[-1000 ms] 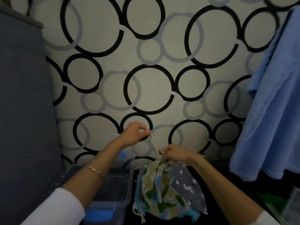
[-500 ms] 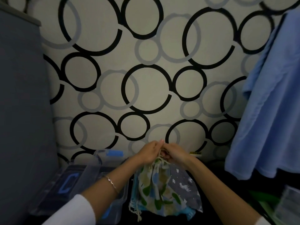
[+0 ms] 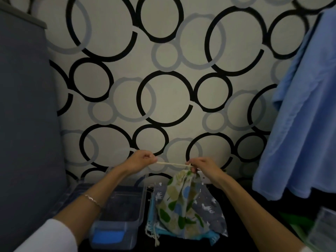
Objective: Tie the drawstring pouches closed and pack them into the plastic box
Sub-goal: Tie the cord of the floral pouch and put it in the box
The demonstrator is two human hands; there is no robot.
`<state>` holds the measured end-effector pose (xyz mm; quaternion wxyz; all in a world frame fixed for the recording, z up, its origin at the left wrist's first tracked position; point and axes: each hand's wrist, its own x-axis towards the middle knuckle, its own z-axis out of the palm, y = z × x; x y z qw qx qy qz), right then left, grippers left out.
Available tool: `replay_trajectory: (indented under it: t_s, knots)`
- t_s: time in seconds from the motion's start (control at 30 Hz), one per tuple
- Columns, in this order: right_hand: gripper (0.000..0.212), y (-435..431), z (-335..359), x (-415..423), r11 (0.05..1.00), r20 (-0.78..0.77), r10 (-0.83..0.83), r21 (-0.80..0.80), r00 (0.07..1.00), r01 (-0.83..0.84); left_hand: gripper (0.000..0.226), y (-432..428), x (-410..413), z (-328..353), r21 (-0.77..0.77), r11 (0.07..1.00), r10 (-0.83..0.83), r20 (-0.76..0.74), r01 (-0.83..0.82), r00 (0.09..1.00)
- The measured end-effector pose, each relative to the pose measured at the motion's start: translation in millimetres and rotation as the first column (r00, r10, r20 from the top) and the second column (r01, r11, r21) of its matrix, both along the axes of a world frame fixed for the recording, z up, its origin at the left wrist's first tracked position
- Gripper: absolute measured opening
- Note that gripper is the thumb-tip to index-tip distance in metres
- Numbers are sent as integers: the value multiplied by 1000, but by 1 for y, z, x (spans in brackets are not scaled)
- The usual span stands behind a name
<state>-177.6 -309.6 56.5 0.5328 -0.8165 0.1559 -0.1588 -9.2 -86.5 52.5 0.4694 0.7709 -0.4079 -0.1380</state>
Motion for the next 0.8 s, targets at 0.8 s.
replay_trajectory:
  t_s: [0.8]
  knots:
    - [17, 7, -1, -2, 997, 30, 65, 42, 997, -66, 20, -62, -58, 1, -26, 999, -25, -163, 21, 986]
